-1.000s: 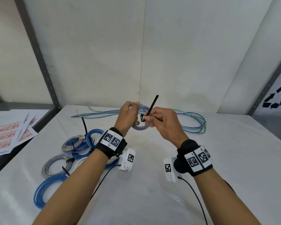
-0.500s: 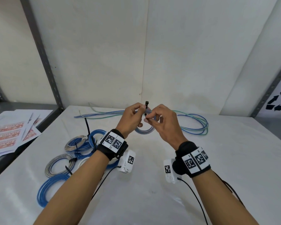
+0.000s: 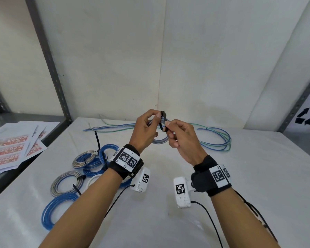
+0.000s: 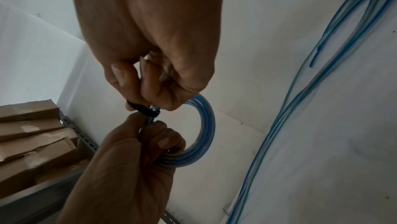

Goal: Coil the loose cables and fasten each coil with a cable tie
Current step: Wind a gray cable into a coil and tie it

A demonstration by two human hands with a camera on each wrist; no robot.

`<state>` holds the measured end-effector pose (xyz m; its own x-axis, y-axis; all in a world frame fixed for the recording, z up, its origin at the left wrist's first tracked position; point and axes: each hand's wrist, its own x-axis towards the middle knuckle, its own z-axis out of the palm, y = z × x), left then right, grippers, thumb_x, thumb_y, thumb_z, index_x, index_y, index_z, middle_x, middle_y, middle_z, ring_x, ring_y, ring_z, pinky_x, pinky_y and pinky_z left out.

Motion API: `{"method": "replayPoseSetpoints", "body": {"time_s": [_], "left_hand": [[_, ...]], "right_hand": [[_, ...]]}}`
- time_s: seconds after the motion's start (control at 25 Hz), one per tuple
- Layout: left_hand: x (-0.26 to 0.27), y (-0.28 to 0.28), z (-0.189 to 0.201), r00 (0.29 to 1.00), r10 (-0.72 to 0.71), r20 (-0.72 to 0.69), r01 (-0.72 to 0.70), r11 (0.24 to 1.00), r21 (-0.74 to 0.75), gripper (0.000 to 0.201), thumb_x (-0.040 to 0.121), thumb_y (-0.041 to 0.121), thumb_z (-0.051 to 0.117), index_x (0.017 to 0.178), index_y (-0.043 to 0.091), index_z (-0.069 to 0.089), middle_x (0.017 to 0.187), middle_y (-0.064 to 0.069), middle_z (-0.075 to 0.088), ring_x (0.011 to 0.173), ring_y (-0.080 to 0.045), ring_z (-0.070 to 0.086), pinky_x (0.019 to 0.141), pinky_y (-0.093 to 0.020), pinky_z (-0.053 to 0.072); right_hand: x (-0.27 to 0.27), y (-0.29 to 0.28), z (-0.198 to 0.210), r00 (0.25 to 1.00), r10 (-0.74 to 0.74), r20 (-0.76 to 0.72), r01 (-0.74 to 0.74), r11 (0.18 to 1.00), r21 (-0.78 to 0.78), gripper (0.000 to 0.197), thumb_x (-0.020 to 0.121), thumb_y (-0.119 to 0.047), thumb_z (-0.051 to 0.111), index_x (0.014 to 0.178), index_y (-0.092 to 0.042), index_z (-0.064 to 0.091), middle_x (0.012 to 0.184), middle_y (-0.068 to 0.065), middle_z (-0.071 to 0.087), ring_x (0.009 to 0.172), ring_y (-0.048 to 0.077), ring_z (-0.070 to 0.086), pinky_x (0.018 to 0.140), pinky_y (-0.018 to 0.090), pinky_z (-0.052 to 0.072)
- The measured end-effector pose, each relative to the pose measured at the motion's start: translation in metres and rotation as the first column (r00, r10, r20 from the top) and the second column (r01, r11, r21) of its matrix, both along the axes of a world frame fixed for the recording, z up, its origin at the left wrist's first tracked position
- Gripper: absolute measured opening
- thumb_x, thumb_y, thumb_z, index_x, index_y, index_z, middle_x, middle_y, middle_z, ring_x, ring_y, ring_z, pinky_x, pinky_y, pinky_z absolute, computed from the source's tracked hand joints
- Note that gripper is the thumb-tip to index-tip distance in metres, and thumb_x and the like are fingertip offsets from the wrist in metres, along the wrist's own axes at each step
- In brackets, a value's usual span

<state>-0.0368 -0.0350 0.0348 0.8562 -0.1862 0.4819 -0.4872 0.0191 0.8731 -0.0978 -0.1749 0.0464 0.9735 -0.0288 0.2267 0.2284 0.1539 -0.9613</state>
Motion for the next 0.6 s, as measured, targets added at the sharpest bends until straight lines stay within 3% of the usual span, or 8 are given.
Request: {"method": "replayPoseSetpoints", "body": {"time_s": [0.2,0.36,0.4,0.6], "left_hand": [[-0.0019,-0.0014,-0.0017,1.000,0.001,0.003,-0.001,1.000,-0.012,0.023,0.106,0.030,0.051,0.104,0.016,0.069,0.075,-0.032,0.055,0.058,-0.021,0.036,0.049,-0.025,0.041],[-0.0051,-0.0031,-0.0020,1.000,0.006,-0.009,-0.007,1.000,-0.027,0.023,0.107,0.026,0.050,0.105,0.013,0.069,0.069,-0.006,0.061,0.055,-0.015,0.037,0.049,-0.025,0.042],[-0.0048,-0.0034,-0.0026,1.000,0.009,-0.010,-0.009,1.000,-0.030,0.023,0.107,0.026,0.049,0.106,0.012,0.068,0.071,-0.005,0.063,0.055,-0.014,0.039,0.050,-0.026,0.043],[-0.0059,0.0009,-0.0027,0.999,0.016,0.037,-0.017,1.000,0.014,0.021,0.106,0.028,0.050,0.105,0.017,0.068,0.084,-0.029,0.062,0.060,-0.022,0.042,0.052,-0.032,0.046]], "right_hand": [[-0.0008,0.0013,0.0053,1.000,0.007,-0.024,-0.007,1.000,-0.019,0.030,0.103,-0.011,0.056,0.073,-0.005,0.060,0.062,0.003,0.049,0.044,0.011,0.028,0.042,0.020,0.024],[-0.0018,0.0003,0.0068,0.999,0.016,-0.034,-0.017,0.999,-0.030,0.032,0.103,-0.011,0.055,0.071,-0.006,0.060,0.062,0.004,0.046,0.044,0.011,0.028,0.041,0.020,0.024],[-0.0020,0.0003,0.0069,0.999,0.017,-0.036,-0.018,0.999,-0.030,0.032,0.103,-0.011,0.055,0.072,-0.006,0.059,0.062,0.004,0.046,0.044,0.011,0.028,0.041,0.020,0.025],[-0.0023,0.0006,0.0092,0.997,0.028,-0.071,-0.030,0.999,-0.028,0.032,0.104,-0.012,0.054,0.072,-0.007,0.059,0.058,0.000,0.046,0.043,0.010,0.028,0.043,0.020,0.023]]}}
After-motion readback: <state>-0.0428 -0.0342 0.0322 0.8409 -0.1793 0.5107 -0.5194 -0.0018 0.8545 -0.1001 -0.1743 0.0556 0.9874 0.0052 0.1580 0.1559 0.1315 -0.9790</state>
